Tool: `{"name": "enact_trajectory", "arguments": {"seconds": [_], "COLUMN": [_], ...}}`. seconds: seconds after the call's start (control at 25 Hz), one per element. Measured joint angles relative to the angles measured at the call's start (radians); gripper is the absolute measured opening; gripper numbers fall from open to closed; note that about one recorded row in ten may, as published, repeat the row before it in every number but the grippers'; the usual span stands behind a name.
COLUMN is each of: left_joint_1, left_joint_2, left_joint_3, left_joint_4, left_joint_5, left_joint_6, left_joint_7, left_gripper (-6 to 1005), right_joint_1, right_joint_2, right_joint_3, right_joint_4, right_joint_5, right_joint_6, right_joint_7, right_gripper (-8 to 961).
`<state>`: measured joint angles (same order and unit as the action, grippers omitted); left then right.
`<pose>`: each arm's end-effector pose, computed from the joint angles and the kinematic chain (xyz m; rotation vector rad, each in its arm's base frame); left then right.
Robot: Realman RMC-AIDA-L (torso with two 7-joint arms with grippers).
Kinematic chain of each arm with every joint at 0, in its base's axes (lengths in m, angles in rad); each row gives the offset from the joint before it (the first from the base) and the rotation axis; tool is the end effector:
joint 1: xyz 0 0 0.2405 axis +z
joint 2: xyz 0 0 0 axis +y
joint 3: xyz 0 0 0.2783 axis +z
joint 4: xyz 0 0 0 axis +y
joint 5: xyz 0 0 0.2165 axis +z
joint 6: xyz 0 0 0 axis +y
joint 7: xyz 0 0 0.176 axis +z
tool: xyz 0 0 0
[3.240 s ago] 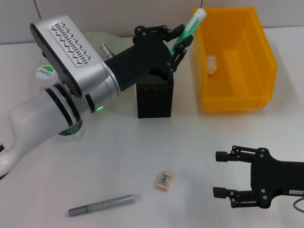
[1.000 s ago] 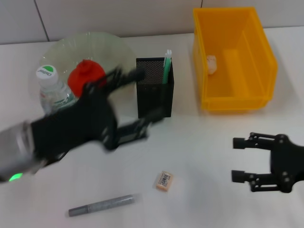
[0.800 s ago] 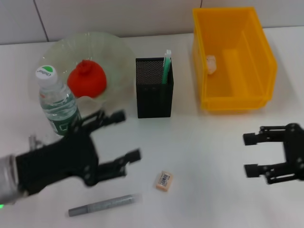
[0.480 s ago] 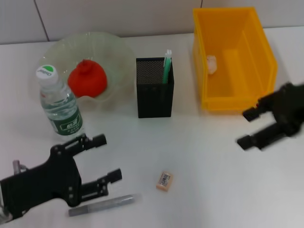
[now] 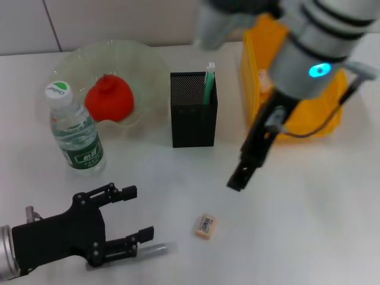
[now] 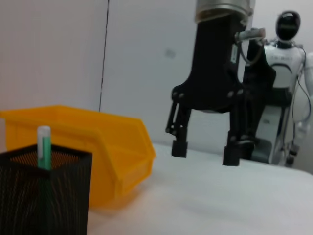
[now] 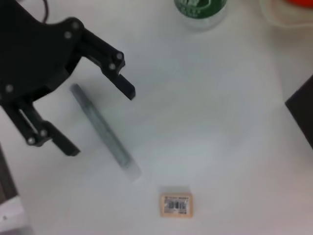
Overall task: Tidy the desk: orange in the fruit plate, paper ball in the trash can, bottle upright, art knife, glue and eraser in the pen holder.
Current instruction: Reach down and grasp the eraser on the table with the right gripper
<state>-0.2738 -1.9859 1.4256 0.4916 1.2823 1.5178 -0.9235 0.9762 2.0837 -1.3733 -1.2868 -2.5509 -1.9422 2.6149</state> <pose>-0.2966 0.2635 -0.0751 -2.7650 -0.3486 -0.8859 0.0989 0.3679 -0.0407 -2.8502 0.7274 -0.8118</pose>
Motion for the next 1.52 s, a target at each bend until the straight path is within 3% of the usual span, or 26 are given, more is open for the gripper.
{"name": "enact_trajectory", "arguments": {"seconds": [0.04, 0.36, 0.84, 1.0, 1.52], "left_joint_1": [-0.002, 0.013, 0.006, 0.005, 0.004], "left_joint_2": [0.001, -0.002, -0.003, -0.001, 0.002], "left_joint_3": [-0.018, -0.081, -0.084, -0.081, -0.085], "left_joint_4": [-0.002, -0.001, -0.011, -0.011, -0.005], "left_joint_5": [0.032, 0.101, 0.116, 0.116, 0.142], "left_joint_6": [-0.009, -0.006, -0.003, -0.001, 0.006], "left_joint_7": [-0.004, 0.015, 0.015, 0.014, 0.034], "left_gripper": [806, 806, 806, 806, 806], "right_joint_1": [0.023, 0.039, -0.027, -0.030, -0.034], "right_joint_2": [0.002, 0.008, 0.009, 0.009, 0.009], "right_joint_3": [-0.052, -0.169, -0.333, -0.340, -0.487], "right_joint_4": [0.045, 0.126, 0.070, 0.075, 0.057], "right_joint_5": [-0.002, 0.012, 0.146, 0.147, 0.124], "right_joint_6": [0.044, 0.160, 0.207, 0.218, 0.298], "right_joint_7": [0.022, 0.107, -0.006, -0.011, 0.165], "right_gripper": [791, 791, 790, 790, 789]}}
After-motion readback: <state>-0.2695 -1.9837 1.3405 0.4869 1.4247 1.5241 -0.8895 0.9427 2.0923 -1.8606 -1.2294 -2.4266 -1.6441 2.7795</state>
